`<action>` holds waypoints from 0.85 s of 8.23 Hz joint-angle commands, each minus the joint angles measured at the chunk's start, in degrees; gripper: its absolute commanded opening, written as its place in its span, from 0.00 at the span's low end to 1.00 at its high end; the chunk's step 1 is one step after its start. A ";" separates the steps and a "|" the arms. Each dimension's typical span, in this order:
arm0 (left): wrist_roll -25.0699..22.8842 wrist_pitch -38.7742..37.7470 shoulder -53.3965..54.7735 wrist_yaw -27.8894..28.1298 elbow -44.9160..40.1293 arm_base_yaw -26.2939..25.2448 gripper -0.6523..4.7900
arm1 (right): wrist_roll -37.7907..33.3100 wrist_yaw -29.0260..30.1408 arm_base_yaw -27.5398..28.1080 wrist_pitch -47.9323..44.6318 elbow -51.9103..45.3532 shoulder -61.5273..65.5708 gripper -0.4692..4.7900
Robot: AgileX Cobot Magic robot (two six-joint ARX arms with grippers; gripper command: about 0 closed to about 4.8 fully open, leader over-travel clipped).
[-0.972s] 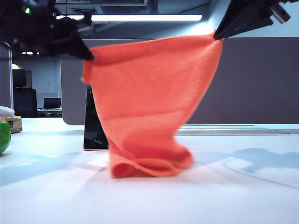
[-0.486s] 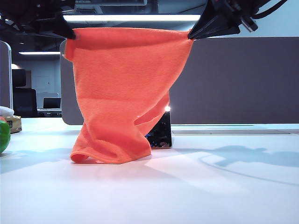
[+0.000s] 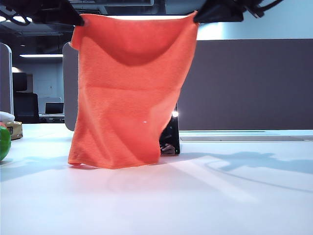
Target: Pick up the cloth from the table and use it to cover the mirror.
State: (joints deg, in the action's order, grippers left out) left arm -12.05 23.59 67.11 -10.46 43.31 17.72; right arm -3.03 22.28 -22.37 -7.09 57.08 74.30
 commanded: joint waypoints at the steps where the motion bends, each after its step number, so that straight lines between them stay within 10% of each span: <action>1: -1.29 3.04 -0.20 0.17 4.52 0.00 0.11 | 0.07 -2.12 -2.01 -2.14 6.12 -1.01 0.08; 7: -1.49 -2.54 6.08 9.53 8.22 -0.02 0.11 | 0.46 -10.64 -1.99 -2.08 6.93 5.53 0.08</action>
State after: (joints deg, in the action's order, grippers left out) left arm -13.43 19.49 72.86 -2.11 51.37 17.72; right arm -2.68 12.38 -24.32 -6.74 63.75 79.68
